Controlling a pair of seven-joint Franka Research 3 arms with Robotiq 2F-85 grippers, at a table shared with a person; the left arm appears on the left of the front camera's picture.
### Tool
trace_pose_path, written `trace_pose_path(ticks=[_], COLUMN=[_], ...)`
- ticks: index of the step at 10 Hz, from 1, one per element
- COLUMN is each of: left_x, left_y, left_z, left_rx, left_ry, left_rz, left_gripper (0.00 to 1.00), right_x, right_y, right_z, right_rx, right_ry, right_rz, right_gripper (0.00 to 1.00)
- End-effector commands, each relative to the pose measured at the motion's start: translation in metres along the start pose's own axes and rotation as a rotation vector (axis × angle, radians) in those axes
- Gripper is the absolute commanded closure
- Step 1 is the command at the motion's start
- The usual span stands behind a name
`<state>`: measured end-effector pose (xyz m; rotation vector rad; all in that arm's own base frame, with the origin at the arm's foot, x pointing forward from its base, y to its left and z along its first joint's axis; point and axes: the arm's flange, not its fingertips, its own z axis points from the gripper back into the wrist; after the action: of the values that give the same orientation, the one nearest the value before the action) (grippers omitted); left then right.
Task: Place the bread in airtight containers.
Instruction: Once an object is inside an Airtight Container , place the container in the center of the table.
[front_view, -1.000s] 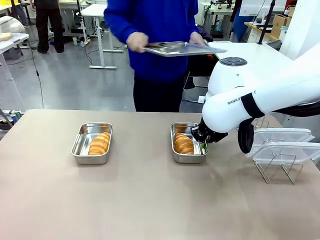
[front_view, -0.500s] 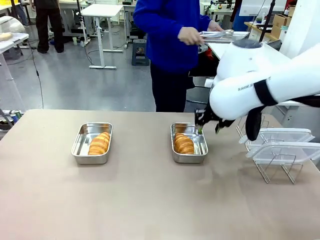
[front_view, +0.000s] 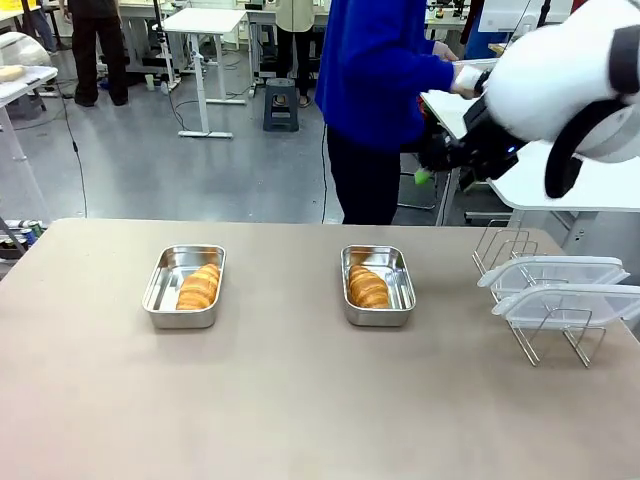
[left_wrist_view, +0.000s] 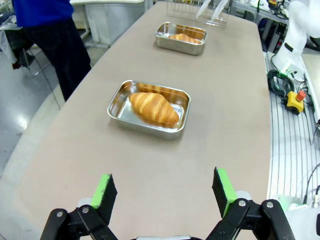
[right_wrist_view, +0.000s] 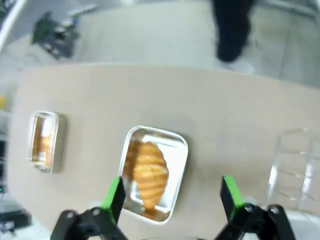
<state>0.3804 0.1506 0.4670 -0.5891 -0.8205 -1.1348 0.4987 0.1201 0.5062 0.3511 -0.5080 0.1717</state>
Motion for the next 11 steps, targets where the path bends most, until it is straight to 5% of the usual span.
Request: trace_pose_path(ticks=[1,7,10,11], left_x=[-0.001,-0.001,-0.001,-0.001], left_y=[-0.001,-0.001,-0.001,-0.001], left_z=[0.001,0.001,0.001,0.001], left_rx=[0.001,0.001,0.001,0.001], left_ry=[-0.005,-0.005,-0.005,-0.005], left_rz=[-0.021,-0.021,-0.021,-0.021], left_gripper=[0.00,0.00,0.00,0.00], right_x=[-0.014,-0.056,-0.078,-0.070], right_y=[-0.056,-0.126,-0.141,-0.135], right_z=[0.022,0.058,0.057,0.061], right_rx=[0.227,0.448,0.493,0.463], right_ry=[-0.028,-0.166,-0.222,-0.175], right_rz=[0.229,0.647,0.653,0.657], right_gripper=[0.00,0.00,0.00,0.00])
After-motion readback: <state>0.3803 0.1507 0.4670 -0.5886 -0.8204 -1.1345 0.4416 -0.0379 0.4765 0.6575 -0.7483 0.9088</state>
